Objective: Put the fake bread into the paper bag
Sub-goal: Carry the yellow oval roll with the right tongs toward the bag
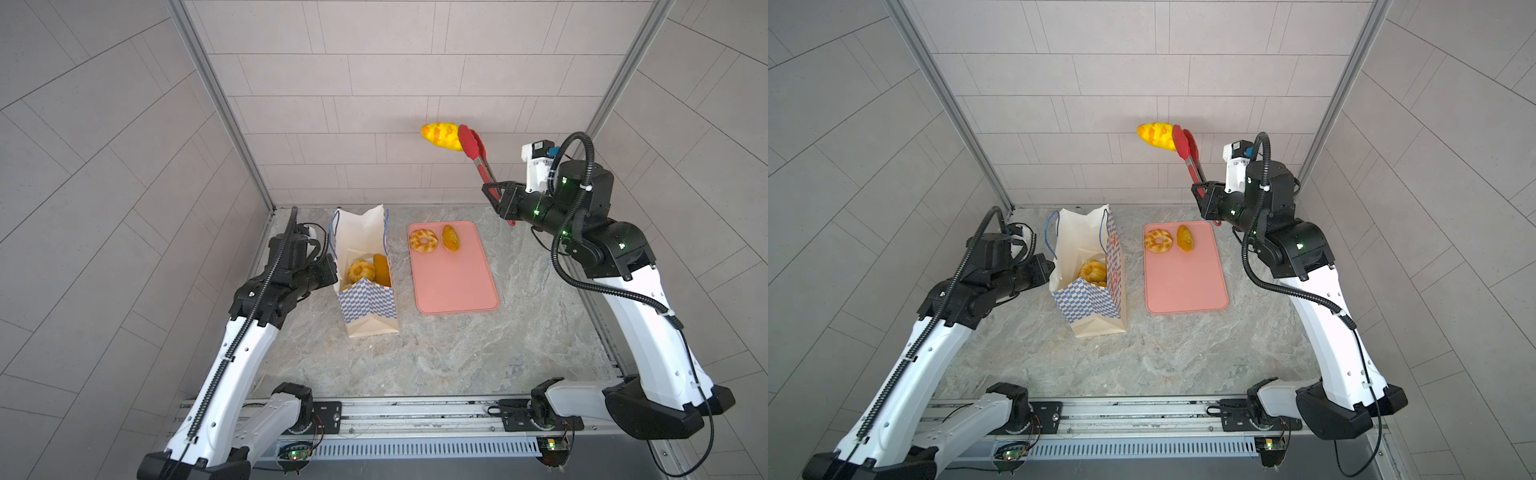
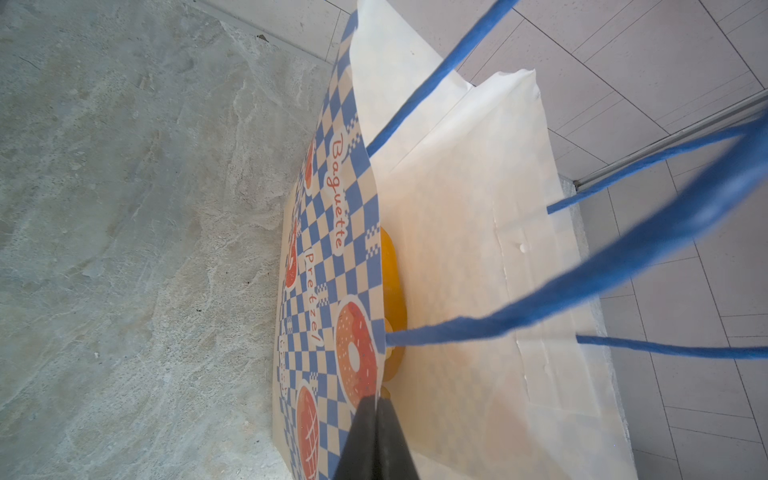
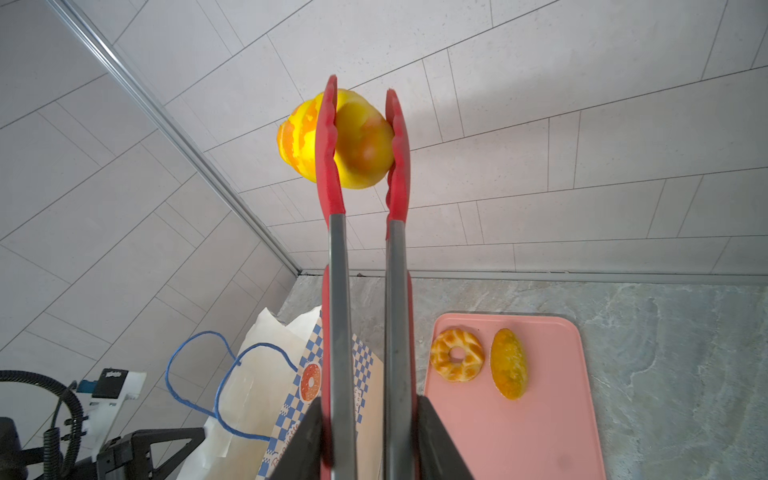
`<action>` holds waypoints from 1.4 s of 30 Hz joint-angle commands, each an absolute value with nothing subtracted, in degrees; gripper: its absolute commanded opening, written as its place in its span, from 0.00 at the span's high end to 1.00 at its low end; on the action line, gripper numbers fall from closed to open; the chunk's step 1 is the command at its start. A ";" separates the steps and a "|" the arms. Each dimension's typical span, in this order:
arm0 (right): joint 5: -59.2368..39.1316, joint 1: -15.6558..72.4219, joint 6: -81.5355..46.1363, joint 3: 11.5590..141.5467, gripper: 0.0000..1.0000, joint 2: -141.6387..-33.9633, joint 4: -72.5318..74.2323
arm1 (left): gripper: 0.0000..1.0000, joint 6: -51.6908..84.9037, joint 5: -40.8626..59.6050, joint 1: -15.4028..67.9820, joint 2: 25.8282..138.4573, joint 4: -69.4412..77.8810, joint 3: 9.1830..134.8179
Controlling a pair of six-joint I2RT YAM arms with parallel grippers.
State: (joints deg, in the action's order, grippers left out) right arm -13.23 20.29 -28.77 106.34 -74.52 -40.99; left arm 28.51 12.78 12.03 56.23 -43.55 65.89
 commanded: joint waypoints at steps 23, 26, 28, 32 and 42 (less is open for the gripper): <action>-13.15 32.49 -27.82 105.97 0.68 -74.95 -39.35 | 0.93 28.21 12.56 12.11 56.07 -44.38 67.10; -12.30 34.67 -27.44 106.18 0.68 -75.48 -39.55 | 0.93 28.26 12.53 12.05 56.20 -44.34 67.10; -11.81 35.86 -27.20 106.37 0.68 -75.91 -39.63 | 0.93 28.20 12.57 12.05 56.25 -44.32 67.08; -10.60 38.16 -26.81 106.94 0.68 -76.66 -39.90 | 0.93 28.21 12.31 12.11 56.01 -44.41 67.01; -4.71 43.24 -23.73 110.27 0.68 -78.22 -42.79 | 0.93 28.13 12.22 12.10 55.93 -44.38 66.90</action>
State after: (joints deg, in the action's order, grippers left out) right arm -8.14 42.24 -25.52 107.61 -78.54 -43.70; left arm 28.51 12.75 12.03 56.25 -43.59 66.00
